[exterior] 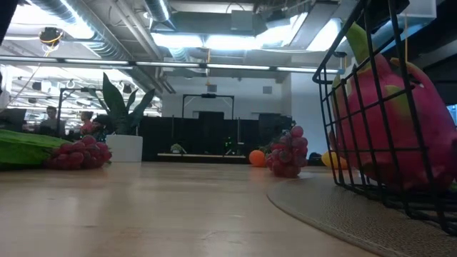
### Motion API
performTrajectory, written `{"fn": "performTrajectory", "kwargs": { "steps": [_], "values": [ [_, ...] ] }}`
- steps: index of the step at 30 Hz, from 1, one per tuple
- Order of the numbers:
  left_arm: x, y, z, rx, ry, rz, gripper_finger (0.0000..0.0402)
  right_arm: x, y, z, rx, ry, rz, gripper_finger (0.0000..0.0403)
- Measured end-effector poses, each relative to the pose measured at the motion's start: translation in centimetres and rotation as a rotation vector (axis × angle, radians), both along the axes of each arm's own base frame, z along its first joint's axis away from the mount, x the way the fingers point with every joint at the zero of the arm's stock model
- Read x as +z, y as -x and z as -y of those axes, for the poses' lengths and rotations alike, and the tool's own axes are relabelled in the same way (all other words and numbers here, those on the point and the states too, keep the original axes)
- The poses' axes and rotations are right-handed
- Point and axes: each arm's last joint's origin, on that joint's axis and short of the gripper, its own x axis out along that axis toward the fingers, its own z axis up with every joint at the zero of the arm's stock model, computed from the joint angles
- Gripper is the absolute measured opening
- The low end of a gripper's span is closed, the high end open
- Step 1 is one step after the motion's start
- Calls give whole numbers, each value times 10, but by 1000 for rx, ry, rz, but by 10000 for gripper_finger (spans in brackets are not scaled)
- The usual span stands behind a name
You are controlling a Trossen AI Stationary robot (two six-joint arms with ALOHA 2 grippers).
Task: Build produce basket
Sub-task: Put the red apple into the black wire basket
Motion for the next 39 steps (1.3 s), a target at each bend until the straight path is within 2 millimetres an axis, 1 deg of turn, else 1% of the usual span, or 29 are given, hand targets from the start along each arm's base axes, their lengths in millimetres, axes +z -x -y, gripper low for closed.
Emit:
{"fn": "performTrajectory", "kwargs": {
  "steps": [3,8,12,20,25,29,39],
  "values": [
    [-16,-6,2,2,-8,-36,186,0,0,0,0,0,0,0],
    [-34,-16,6,0,-10,-45,186,0,0,0,1,3,0,0],
    [-54,-22,8,-2,-25,-89,186,0,0,0,13,16,-3,0],
    [-70,-25,8,-5,-43,-137,189,1,-1,0,15,18,11,0],
    [-67,-26,6,-42,-17,-135,205,1,-1,0,15,18,13,0],
    [-68,-26,6,-39,-16,-137,214,1,-1,0,14,17,13,0],
    [-68,-27,5,-55,-39,-130,213,1,-1,0,14,18,13,0]
  ]
}}
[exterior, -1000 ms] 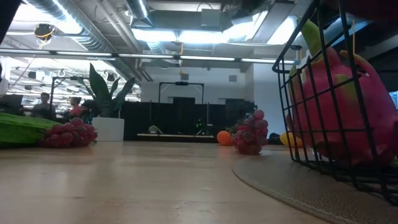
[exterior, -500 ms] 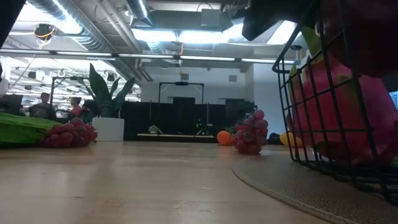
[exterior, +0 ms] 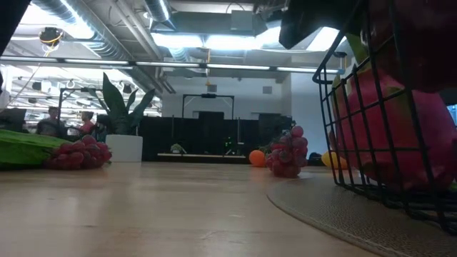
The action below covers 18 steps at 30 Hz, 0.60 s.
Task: Build produce basket
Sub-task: Put the red apple into the black wire basket
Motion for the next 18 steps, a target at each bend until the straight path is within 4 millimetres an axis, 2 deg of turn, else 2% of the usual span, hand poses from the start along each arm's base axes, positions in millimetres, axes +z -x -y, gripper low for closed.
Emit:
{"fn": "performTrajectory", "kwargs": {
  "steps": [13,18],
  "values": [
    [1,-2,-3,-51,-48,30,223,0,0,0,17,-6,0,0],
    [0,-2,-4,-49,-45,12,224,0,0,-7,233,-94,-1,0]
  ]
}}
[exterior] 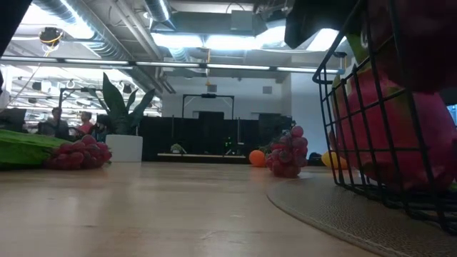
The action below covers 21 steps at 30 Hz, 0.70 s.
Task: Build produce basket
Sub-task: Put the red apple into the black wire basket
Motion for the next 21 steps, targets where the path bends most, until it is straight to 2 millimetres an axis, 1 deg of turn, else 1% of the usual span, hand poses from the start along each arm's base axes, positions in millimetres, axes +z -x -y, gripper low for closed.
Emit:
{"fn": "performTrajectory", "kwargs": {
  "steps": [5,9,16,21],
  "values": [
    [-2,2,-1,3,-11,-28,224,-1,3,-11,233,-84,-14,0],
    [-2,2,-1,3,-11,-28,225,-1,5,-18,372,-109,-3,0],
    [-4,2,-4,11,-18,-46,226,-1,6,-24,414,-118,-6,0],
    [-4,0,-10,45,11,-55,226,-1,6,-24,336,-198,-36,0]
  ]
}}
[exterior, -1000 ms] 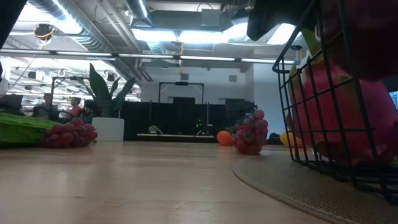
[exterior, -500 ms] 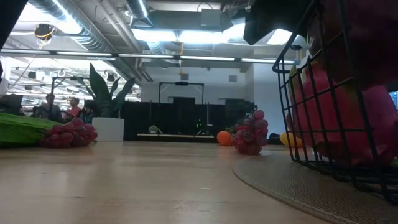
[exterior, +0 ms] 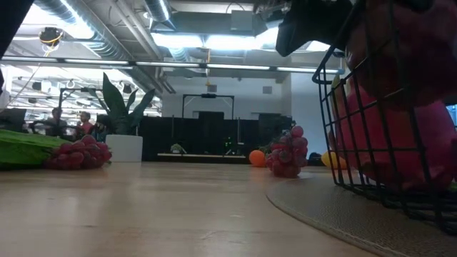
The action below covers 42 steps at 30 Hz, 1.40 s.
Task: Build produce basket
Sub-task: Put the red apple into the black wire basket
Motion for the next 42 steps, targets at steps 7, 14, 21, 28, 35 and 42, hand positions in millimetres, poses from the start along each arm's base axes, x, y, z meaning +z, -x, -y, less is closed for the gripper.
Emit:
{"fn": "performTrajectory", "kwargs": {
  "steps": [7,14,21,28,35,42],
  "values": [
    [0,-3,-8,42,29,-8,226,0,0,0,-27,-23,-18,0],
    [0,-3,-8,35,35,-9,226,0,0,0,-27,-23,-18,0],
    [1,-4,-8,21,49,6,226,0,0,0,-26,-22,-18,0],
    [3,-4,-6,-15,80,10,226,0,0,0,-27,-23,-18,0],
    [3,-4,-7,-13,80,10,237,0,0,0,-26,-22,-17,0],
    [3,-4,-7,-15,81,9,263,0,0,0,-27,-23,-18,0]
  ]
}}
